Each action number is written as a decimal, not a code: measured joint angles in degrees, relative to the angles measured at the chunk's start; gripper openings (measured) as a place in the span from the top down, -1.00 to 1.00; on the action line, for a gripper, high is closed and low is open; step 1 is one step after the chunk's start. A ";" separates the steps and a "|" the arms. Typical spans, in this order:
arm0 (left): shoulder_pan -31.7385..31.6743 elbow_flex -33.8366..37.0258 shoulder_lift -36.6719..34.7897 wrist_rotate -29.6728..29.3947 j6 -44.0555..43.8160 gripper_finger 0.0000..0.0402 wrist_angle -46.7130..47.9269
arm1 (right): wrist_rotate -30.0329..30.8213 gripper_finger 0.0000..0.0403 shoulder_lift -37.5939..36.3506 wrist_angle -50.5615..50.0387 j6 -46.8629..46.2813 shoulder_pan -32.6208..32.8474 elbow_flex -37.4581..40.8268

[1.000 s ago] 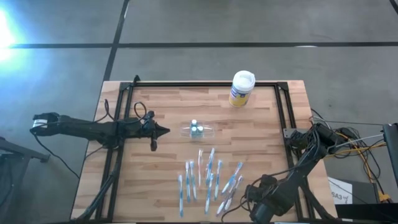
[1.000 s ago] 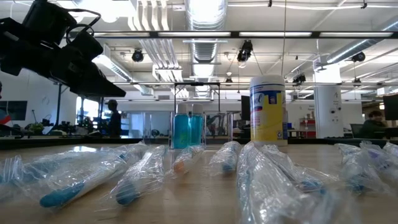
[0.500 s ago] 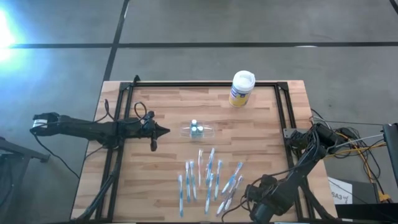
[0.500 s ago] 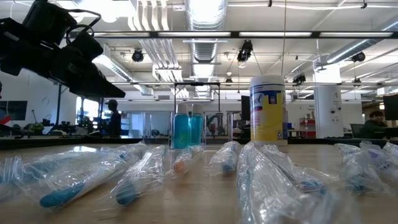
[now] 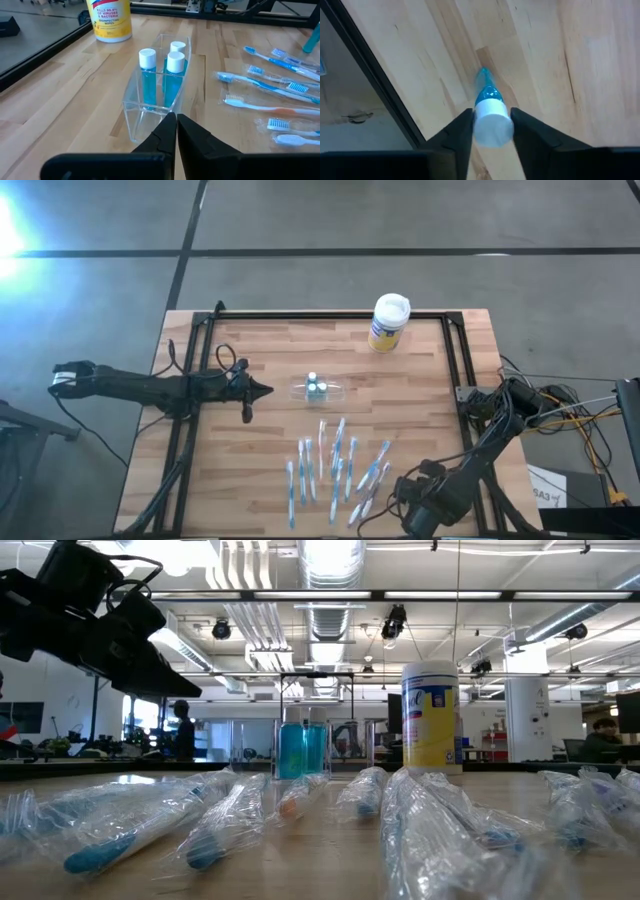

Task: Pick & Place toothbrushing station
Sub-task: Put the blue mouthwash into the transparent organizer

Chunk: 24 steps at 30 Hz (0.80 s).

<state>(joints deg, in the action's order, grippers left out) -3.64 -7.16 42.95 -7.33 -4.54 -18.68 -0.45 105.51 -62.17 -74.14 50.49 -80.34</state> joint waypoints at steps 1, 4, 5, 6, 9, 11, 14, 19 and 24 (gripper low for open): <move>0.02 0.00 0.01 0.00 0.00 0.90 0.00 | -0.01 0.47 0.00 0.00 0.36 -0.03 0.00; 0.02 0.00 0.01 0.00 0.00 0.91 -0.07 | 0.03 0.57 0.00 -0.01 1.13 -0.03 0.00; 0.02 0.00 0.01 0.00 0.00 0.92 -0.11 | 0.18 0.57 0.00 0.00 1.30 -0.03 0.00; 0.02 0.00 -0.01 0.00 0.00 0.92 -0.17 | 0.33 0.57 -0.02 -0.04 1.40 -0.03 0.00; 0.02 0.00 0.00 0.00 0.00 0.94 -0.16 | 0.60 0.57 -0.51 -0.08 2.45 -0.03 0.02; 0.02 0.00 0.01 0.00 0.01 0.94 -0.15 | 1.91 0.56 -1.41 -0.21 3.32 -0.03 -0.02; 0.02 0.00 0.01 0.00 0.01 0.95 -0.15 | 6.58 0.54 -3.62 -0.39 6.30 -0.05 -0.41; 0.02 0.00 -0.01 -0.02 0.02 0.93 -0.15 | 17.72 0.54 -9.31 -0.13 13.26 -0.47 -0.41; 0.02 0.00 0.01 -0.02 0.02 0.91 -0.15 | 30.06 0.53 -16.84 0.01 21.48 -0.46 1.01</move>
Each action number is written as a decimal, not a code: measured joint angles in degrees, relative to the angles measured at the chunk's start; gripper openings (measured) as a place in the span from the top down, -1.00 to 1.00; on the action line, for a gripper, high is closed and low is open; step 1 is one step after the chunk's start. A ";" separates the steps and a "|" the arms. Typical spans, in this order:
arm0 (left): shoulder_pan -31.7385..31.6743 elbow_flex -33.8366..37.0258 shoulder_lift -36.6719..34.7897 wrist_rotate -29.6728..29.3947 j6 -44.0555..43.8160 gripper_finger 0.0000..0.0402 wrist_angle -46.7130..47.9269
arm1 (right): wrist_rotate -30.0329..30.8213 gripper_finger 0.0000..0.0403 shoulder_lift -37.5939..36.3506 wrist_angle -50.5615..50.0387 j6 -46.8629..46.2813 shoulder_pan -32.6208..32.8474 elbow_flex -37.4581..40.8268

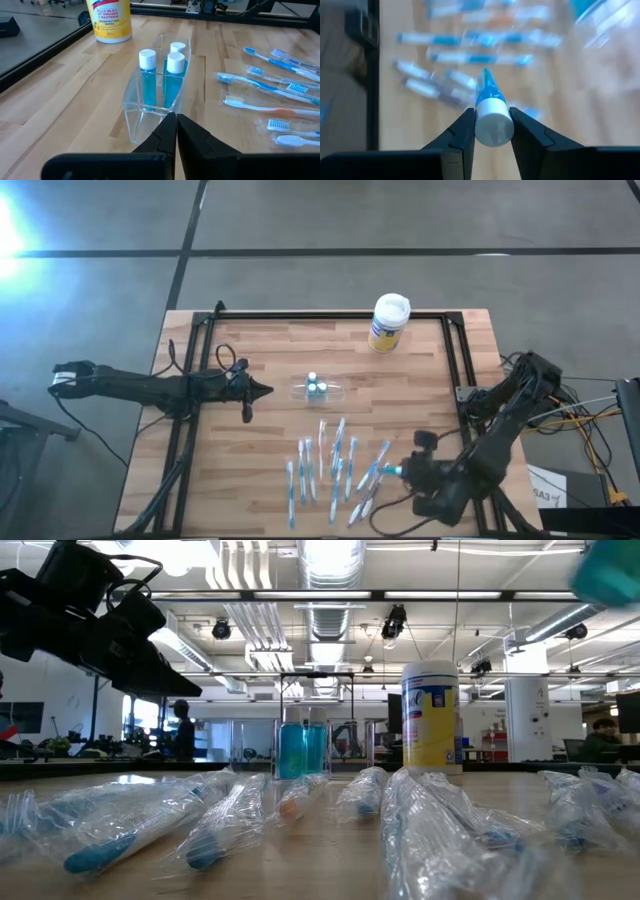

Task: Pick & Place toothbrushing station
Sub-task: Put the blue mouthwash into the transparent organizer

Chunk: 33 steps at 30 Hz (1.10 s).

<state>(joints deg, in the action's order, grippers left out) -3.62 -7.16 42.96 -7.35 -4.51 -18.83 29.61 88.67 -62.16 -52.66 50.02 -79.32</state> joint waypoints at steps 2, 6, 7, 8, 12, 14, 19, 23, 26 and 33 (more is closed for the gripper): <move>0.02 0.00 0.00 0.00 0.00 0.90 0.00 | 2.86 0.54 -3.61 0.12 2.92 -0.04 1.37; 0.04 0.00 -0.01 0.00 -0.01 0.89 0.01 | 5.14 0.56 -11.91 1.15 6.14 -0.40 6.42; 0.04 0.00 -0.02 0.00 -0.08 0.90 0.04 | 5.38 0.56 -14.17 2.07 6.42 -0.56 8.10; 0.04 0.00 -0.01 0.00 -0.18 0.90 0.04 | 5.69 0.56 -16.50 3.28 6.57 -0.73 10.01; 0.04 0.00 -0.02 0.00 -0.52 0.92 0.04 | 6.46 0.56 -25.96 11.72 9.47 -1.61 19.32; 0.04 0.00 0.00 0.00 -0.50 0.93 0.03 | 6.53 0.56 -30.29 16.08 11.26 -2.37 24.05; 0.02 0.00 0.00 0.00 -0.81 0.92 -0.02 | 6.62 0.55 -38.82 28.25 18.24 -4.64 34.79; -0.01 0.00 -0.01 0.00 -1.83 0.90 -0.01 | 6.58 0.55 -44.09 35.08 21.54 -6.88 41.72; 0.00 0.00 -0.01 0.00 -2.12 0.90 0.00 | 6.58 0.55 -47.40 36.82 20.93 -8.39 46.02; 0.00 0.00 0.00 0.01 -3.52 0.93 0.00 | 5.76 0.55 -52.64 43.89 23.18 -9.05 52.85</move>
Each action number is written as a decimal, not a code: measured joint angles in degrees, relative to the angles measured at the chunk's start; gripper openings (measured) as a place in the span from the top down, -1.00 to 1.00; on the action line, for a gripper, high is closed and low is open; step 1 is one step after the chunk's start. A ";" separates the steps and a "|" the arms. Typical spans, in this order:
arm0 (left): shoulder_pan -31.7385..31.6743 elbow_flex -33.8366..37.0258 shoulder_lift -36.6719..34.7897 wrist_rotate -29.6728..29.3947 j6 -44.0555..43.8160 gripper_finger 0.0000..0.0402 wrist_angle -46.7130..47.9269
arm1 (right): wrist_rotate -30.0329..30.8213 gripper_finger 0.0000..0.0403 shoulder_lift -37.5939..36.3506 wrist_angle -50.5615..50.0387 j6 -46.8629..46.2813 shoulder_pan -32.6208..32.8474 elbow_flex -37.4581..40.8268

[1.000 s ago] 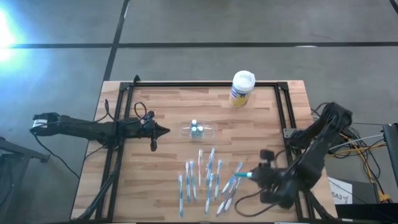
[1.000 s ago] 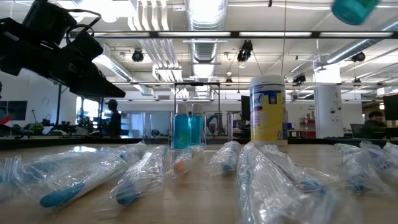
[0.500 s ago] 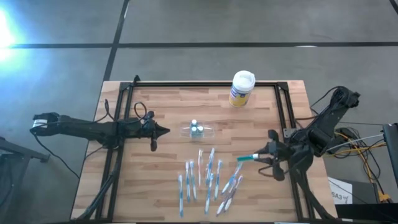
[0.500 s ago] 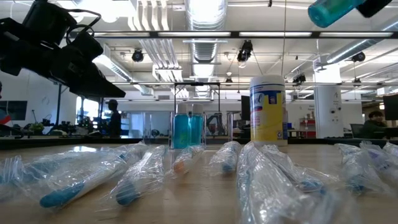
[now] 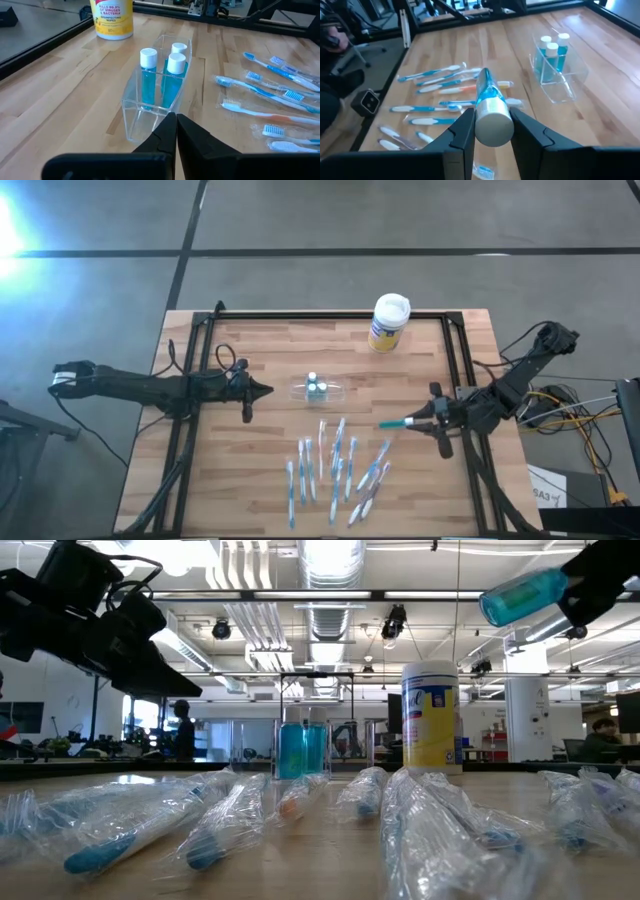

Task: Pick & Place toothbrushing station
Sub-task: Put the blue mouthwash into the transparent organizer

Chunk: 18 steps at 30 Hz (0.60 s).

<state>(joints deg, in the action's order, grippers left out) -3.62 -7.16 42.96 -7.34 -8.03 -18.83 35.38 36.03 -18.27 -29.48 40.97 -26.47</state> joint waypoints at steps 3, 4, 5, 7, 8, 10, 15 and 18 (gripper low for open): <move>0.00 0.00 -0.01 -0.01 -0.24 0.93 -0.02 | 0.14 0.55 -0.97 2.21 1.33 0.00 1.72; 0.00 0.00 0.00 -0.01 -0.48 0.93 -0.03 | 0.34 0.55 -1.21 3.27 2.01 0.00 2.51; 0.00 0.00 -0.01 0.00 -0.69 0.93 -0.04 | 0.46 0.55 -1.35 4.41 2.94 -0.02 3.29; 0.00 0.00 -0.01 -0.01 -0.92 0.93 -0.22 | 0.55 0.55 -1.84 6.98 4.36 -0.02 4.78; 0.00 0.00 -0.02 -0.01 -0.93 0.94 -0.35 | 0.61 0.55 -2.24 7.97 4.83 -0.06 5.46; 0.00 0.00 -0.02 -0.01 -0.95 0.94 -0.63 | 0.63 0.55 -3.17 8.91 4.94 -0.33 6.77; 0.00 0.00 -0.02 0.00 -2.02 0.92 -0.62 | 0.68 0.55 -4.68 9.01 4.16 -1.91 8.23; 0.00 0.00 -0.02 0.01 -2.45 0.90 -0.62 | 0.66 0.55 -4.42 8.99 4.34 -3.45 7.70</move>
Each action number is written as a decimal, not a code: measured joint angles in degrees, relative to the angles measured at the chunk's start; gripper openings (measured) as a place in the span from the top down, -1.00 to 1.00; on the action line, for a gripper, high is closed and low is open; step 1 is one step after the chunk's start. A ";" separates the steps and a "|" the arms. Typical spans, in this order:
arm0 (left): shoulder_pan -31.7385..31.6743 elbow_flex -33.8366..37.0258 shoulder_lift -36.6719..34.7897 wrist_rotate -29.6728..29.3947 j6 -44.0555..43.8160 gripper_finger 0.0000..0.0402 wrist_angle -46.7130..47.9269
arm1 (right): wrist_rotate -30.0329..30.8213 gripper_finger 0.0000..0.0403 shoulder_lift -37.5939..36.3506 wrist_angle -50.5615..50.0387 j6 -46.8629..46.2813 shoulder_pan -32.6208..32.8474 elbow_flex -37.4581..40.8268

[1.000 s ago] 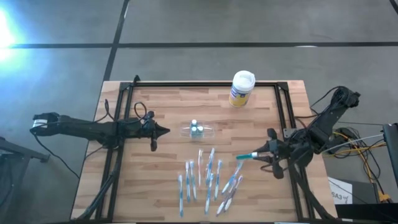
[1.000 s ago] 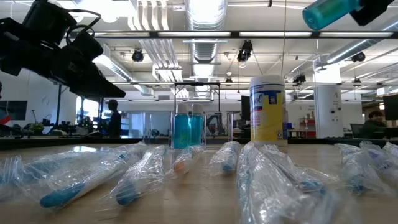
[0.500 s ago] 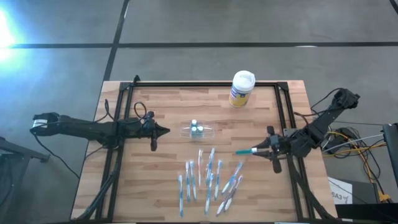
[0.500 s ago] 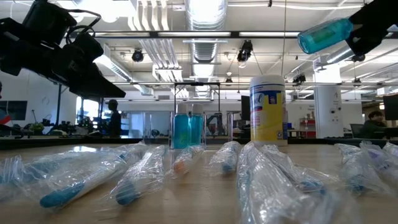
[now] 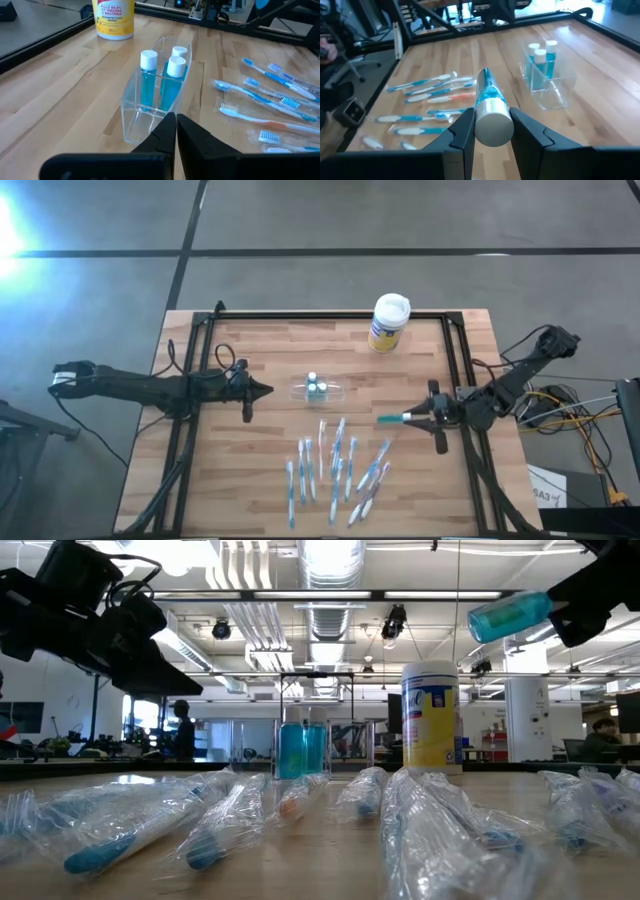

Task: Pick & Place toothbrushing station
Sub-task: Put the blue mouthwash into the transparent organizer

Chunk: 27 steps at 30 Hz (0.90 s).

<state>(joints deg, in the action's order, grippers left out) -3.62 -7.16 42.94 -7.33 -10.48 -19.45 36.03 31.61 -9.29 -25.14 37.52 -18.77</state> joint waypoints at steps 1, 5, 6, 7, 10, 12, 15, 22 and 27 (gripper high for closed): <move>0.00 0.00 0.00 0.00 0.00 0.90 0.00 | 0.00 0.55 0.24 -0.02 0.12 -0.62 -0.60; 0.00 0.00 0.00 0.00 -0.03 0.90 0.01 | -2.01 0.55 2.31 -2.65 1.72 -4.09 -5.17; 0.02 0.00 0.00 -0.01 -0.04 0.90 0.01 | -3.45 0.55 3.28 -3.70 2.79 -5.40 -7.17; 0.04 0.00 0.00 0.00 -0.04 0.91 0.01 | -4.78 0.55 4.49 -4.73 3.96 -6.76 -9.47; 0.04 0.00 0.00 -0.01 -0.07 0.92 0.01 | -7.73 0.55 9.66 -9.64 7.93 -11.60 -17.96; 0.04 0.00 0.00 -0.01 -0.07 0.92 0.01 | -9.93 0.55 13.89 -15.04 9.93 -15.49 -23.88; 0.04 0.00 0.00 -0.01 -0.07 0.90 0.00 | -15.98 0.55 21.62 -24.36 12.09 -22.24 -33.00; 0.02 0.00 0.00 0.00 0.66 0.87 0.01 | -28.09 0.55 41.82 -36.18 22.77 -34.74 -52.63; 0.02 0.00 0.00 0.00 1.44 0.89 0.01 | -31.56 0.55 55.29 -46.33 28.28 -40.10 -68.27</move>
<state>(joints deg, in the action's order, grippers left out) -3.60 -7.16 42.94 -7.33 -9.04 -19.44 4.47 86.90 -55.62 3.14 -2.58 -87.04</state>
